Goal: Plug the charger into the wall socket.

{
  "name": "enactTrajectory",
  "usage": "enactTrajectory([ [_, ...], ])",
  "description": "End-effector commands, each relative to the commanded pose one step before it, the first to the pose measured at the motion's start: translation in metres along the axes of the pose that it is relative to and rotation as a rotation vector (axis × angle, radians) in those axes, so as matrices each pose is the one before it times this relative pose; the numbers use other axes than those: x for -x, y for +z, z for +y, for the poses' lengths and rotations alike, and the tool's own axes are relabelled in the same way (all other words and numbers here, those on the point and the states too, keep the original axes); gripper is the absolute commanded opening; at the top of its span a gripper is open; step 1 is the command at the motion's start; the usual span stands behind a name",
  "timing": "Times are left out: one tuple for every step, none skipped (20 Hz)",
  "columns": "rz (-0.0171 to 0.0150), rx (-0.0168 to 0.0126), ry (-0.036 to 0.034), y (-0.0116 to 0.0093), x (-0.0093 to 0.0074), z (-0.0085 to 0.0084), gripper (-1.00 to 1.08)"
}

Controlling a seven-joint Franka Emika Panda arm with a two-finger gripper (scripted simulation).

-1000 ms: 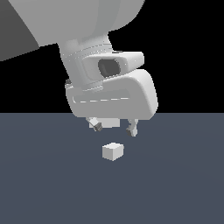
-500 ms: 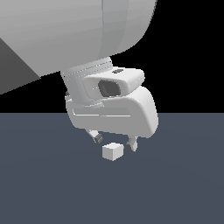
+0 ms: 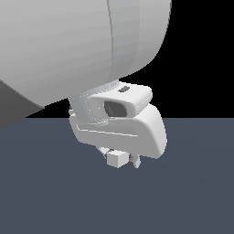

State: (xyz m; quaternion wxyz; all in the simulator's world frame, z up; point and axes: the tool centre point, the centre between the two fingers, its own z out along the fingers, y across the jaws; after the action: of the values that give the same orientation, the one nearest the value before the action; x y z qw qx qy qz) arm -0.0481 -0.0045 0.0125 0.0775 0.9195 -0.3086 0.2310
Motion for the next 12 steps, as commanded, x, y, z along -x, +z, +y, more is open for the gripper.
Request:
enactTrajectory([
  [0.00014,-0.00262,-0.00289,0.00094,0.00111,-0.00215,-1.00],
  [0.00000,0.00000,0.00000,0.00000,0.00000,0.00000,-1.00],
  [0.00000,0.00000,0.00000,0.00000,0.00000,0.00000,-1.00],
  [0.00000,0.00000,0.00000,0.00000,0.00000,0.00000,-1.00],
  [0.00000,0.00000,0.00000,0.00000,0.00000,0.00000,-1.00],
  [0.00000,0.00000,0.00000,0.00000,0.00000,0.00000,-1.00],
  [0.00000,0.00000,0.00000,0.00000,0.00000,0.00000,-1.00],
  [0.00000,0.00000,0.00000,0.00000,0.00000,0.00000,-1.00],
  [0.00096,0.00393,0.00536,-0.00045,-0.00205,0.00328,-1.00],
  [0.00002,-0.00047,-0.00086,-0.00008,-0.00007,-0.00006,-1.00],
  [0.00007,-0.00130,-0.00239,-0.00021,-0.00027,-0.00008,-1.00],
  [0.00012,-0.00219,-0.00402,-0.00036,-0.00044,-0.00015,-1.00],
])
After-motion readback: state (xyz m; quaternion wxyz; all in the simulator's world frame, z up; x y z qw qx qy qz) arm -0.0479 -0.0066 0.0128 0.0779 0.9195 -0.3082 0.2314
